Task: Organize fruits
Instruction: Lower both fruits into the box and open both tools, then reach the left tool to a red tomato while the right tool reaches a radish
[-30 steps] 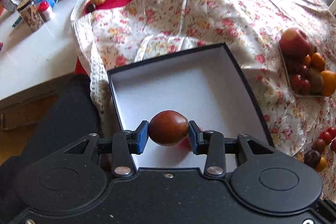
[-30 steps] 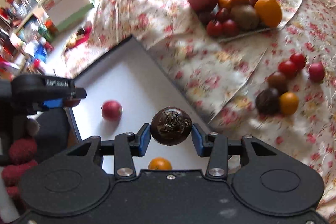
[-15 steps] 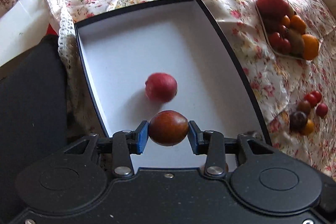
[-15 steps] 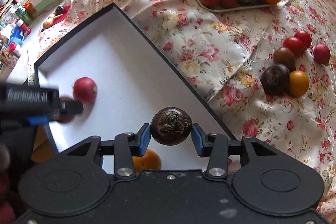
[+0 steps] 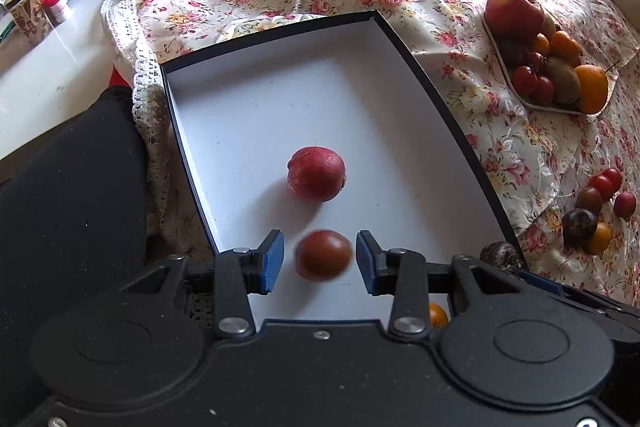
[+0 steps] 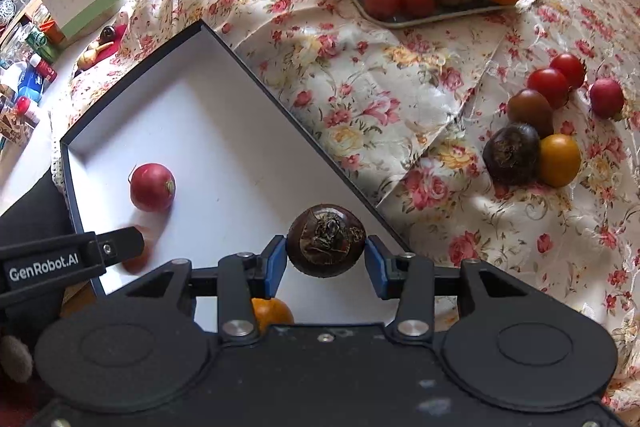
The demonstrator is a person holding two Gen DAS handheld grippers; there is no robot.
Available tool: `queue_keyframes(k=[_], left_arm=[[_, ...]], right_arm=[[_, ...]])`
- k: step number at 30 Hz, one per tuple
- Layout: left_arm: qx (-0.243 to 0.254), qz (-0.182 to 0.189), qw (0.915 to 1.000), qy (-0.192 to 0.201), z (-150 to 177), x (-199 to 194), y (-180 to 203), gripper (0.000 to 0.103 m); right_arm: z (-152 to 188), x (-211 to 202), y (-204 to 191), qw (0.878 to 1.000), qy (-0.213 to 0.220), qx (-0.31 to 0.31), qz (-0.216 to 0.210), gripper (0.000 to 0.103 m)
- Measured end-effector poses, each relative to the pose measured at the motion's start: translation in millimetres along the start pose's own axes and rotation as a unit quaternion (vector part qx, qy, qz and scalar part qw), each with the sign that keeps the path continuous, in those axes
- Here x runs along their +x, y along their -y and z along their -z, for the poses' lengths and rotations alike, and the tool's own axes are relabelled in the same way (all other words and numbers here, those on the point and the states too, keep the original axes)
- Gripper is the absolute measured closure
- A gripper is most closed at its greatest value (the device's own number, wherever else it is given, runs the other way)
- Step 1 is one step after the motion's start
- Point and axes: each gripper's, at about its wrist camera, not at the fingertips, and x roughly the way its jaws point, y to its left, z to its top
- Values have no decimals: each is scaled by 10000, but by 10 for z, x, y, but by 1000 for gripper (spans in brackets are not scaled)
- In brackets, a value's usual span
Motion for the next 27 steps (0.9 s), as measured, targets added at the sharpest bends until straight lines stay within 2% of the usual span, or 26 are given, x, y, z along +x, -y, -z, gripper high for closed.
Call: queue_keyframes(k=[12, 27], left_arm=[[22, 32, 10000, -69, 4, 17, 5, 55], [111, -162, 9998, -88, 8, 38, 37, 55]], right_arm=[[8, -72, 34, 9999, 69, 55, -56, 58], [58, -22, -1, 9998, -166, 2, -59, 58]])
